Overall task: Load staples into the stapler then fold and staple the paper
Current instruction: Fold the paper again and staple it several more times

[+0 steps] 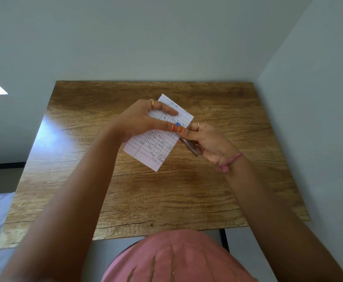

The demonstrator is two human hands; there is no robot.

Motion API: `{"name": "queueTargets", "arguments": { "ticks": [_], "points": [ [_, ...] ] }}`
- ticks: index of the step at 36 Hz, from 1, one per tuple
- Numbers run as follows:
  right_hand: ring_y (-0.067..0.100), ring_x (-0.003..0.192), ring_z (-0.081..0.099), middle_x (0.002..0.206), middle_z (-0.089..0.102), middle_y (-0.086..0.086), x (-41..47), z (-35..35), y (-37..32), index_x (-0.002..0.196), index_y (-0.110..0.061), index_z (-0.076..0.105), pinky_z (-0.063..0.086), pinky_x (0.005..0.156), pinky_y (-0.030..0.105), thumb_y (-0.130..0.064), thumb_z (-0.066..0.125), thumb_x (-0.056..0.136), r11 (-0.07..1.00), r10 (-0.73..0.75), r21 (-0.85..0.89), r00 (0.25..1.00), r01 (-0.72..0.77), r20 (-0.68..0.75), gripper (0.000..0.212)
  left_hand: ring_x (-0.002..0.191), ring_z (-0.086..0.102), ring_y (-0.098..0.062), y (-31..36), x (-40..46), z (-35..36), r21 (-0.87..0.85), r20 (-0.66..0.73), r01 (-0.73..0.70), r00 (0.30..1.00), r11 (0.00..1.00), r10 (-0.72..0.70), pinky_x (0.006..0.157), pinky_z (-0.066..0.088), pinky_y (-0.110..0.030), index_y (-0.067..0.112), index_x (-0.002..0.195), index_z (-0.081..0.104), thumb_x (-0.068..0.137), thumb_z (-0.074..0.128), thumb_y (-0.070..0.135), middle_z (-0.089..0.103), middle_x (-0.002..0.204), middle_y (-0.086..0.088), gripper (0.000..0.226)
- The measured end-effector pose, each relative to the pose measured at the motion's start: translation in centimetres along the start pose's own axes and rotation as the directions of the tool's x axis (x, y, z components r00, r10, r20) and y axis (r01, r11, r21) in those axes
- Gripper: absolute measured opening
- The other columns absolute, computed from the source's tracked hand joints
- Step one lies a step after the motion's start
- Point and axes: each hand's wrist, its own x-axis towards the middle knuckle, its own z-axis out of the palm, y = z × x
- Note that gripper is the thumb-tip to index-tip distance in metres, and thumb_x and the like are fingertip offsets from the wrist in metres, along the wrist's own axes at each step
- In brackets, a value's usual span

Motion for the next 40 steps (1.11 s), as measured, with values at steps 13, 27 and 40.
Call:
{"name": "queueTargets", "arguments": {
  "ticks": [13, 27, 40],
  "points": [
    [0.012, 0.078, 0.071, 0.086, 0.075, 0.005, 0.7, -0.9, -0.3, 0.111, 0.007, 0.063, 0.052, 0.065, 0.022, -0.017, 0.073, 0.079, 0.999, 0.032, -0.023, 0.999, -0.032, 0.013, 0.041, 0.079, 0.073, -0.017, -1.0, -0.1, 0.8, -0.118, -0.022, 0.028, 0.999, 0.993, -0.031, 0.062, 0.057, -0.027, 0.037, 0.1, 0.072, 0.055, 0.084, 0.038, 0.073, 0.101, 0.001, 0.046],
    [0.011, 0.073, 0.069, 0.091, 0.074, 0.009, 0.7, -2.4, -0.2, 0.111, 0.003, 0.063, 0.054, 0.053, 0.017, -0.027, 0.077, 0.064, 0.997, 0.066, 0.025, 0.998, -0.066, 0.015, 0.058, 0.095, 0.071, -0.019, -3.4, -1.9, 1.1, -0.247, -0.083, -0.041, 0.996, 0.968, 0.021, 0.069, 0.059, -0.028, 0.026, 0.101, 0.074, 0.074, 0.076, 0.012, 0.072, 0.11, 0.002, 0.03],
    [0.005, 0.052, 0.058, 0.081, 0.075, 0.005, 0.7, -2.8, 0.3, 0.102, 0.0, 0.068, 0.039, 0.042, 0.017, -0.026, 0.074, 0.074, 0.999, 0.037, -0.041, 0.996, -0.034, 0.076, 0.039, 0.089, 0.073, -0.016, -4.6, -2.2, 2.0, -0.216, -0.204, -0.056, 0.979, 0.975, 0.011, 0.067, 0.059, -0.028, 0.025, 0.106, 0.073, 0.082, 0.074, 0.01, 0.074, 0.106, 0.004, 0.028]
  ]
}}
